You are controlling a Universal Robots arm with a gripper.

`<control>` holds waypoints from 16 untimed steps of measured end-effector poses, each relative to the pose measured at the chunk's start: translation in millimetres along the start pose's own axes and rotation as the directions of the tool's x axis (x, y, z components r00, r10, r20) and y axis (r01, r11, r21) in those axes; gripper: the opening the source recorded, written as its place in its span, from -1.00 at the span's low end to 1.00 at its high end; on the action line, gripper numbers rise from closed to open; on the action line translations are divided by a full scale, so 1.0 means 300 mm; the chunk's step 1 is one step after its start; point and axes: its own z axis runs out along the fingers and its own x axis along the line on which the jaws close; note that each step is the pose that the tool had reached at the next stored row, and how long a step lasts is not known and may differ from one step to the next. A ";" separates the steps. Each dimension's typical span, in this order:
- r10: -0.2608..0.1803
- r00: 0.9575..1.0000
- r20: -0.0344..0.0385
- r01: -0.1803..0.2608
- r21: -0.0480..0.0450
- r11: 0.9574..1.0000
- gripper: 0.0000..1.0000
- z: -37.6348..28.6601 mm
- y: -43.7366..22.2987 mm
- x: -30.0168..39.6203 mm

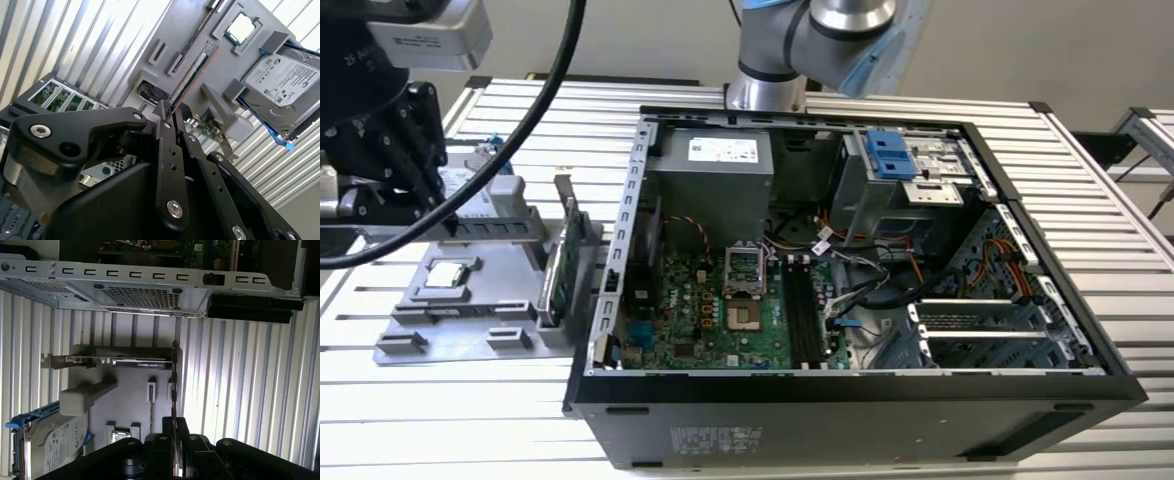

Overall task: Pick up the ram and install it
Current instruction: 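Pick up the ram and move it above insertion slot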

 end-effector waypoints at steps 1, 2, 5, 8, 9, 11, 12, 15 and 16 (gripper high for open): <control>0.000 1.000 0.000 0.000 0.000 1.000 -1.00 0.000 0.004 0.000; 0.000 1.000 0.000 0.000 0.001 1.000 -1.00 0.000 0.009 0.000; 0.000 1.000 0.000 0.000 0.002 1.000 -1.00 0.000 0.023 -0.001; 0.000 1.000 0.000 0.000 0.002 1.000 -1.00 0.000 0.038 -0.002; 0.000 1.000 0.000 0.000 0.003 1.000 -1.00 0.000 0.043 -0.002; 0.000 1.000 0.000 0.000 0.003 1.000 -1.00 0.000 0.053 -0.003; 0.000 1.000 0.000 0.000 0.003 1.000 -1.00 0.000 0.057 -0.003; 0.000 1.000 0.000 0.000 0.003 1.000 -1.00 0.000 0.071 -0.004; 0.000 1.000 0.000 0.000 0.003 1.000 -1.00 0.000 0.076 -0.004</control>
